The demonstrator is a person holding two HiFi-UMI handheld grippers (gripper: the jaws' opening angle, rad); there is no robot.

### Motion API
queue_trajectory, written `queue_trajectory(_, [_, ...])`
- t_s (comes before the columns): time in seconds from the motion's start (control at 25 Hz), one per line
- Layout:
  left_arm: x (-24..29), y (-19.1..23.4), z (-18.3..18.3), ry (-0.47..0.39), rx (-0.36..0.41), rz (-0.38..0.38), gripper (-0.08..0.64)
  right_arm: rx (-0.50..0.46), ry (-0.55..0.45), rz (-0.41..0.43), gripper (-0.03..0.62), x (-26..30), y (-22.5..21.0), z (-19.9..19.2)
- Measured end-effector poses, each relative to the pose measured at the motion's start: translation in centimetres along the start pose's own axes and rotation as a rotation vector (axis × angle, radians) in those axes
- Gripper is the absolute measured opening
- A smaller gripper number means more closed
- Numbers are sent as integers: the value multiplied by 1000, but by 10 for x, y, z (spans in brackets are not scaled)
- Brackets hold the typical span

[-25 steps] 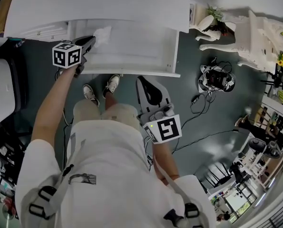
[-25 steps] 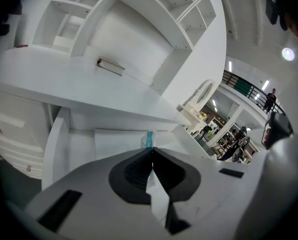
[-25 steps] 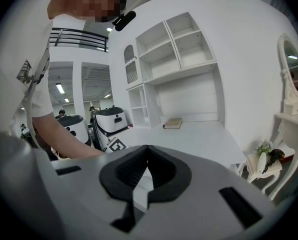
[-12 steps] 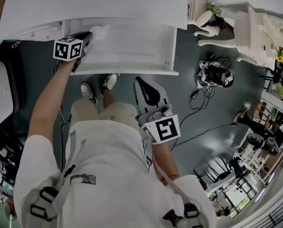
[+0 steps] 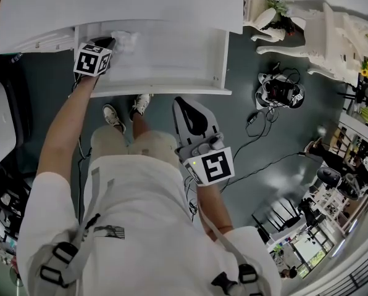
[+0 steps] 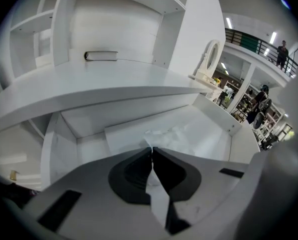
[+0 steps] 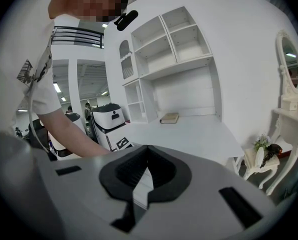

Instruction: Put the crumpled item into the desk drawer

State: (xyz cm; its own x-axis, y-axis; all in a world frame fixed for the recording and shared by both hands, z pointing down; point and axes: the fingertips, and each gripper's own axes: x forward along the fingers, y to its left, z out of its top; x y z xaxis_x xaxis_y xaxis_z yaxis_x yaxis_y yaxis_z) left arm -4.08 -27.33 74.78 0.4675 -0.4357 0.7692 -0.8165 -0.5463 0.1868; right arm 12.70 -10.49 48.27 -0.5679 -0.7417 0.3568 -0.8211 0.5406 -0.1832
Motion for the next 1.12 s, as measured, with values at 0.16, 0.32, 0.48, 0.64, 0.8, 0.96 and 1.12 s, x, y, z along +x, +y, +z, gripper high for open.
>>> queue_trajectory(0.16, [4, 0, -1, 10, 20, 15, 18, 6, 4, -10, 9, -1, -3, -1])
queue_trajectory(0.32, [8, 0, -1, 14, 27, 20, 18, 10, 3, -13, 9, 1, -4, -1])
queue_trajectory(0.48, [13, 1, -3, 21, 36, 27, 18, 14, 4, -16, 9, 2, -6, -4])
queue_trajectory(0.64, [18, 4, -2, 30, 48, 33, 18, 19, 6, -26, 9, 2, -9, -4])
queue_trajectory(0.8, [21, 4, -4, 38, 69, 43, 18, 26, 6, -36, 9, -1, -11, -6])
queue_trajectory(0.96, [25, 5, -5, 55, 88, 56, 18, 36, 8, -46, 9, -2, -14, -7])
queue_trajectory(1.12, [28, 6, -5, 69, 109, 63, 20, 42, 7, -55, 9, -4, -17, -8])
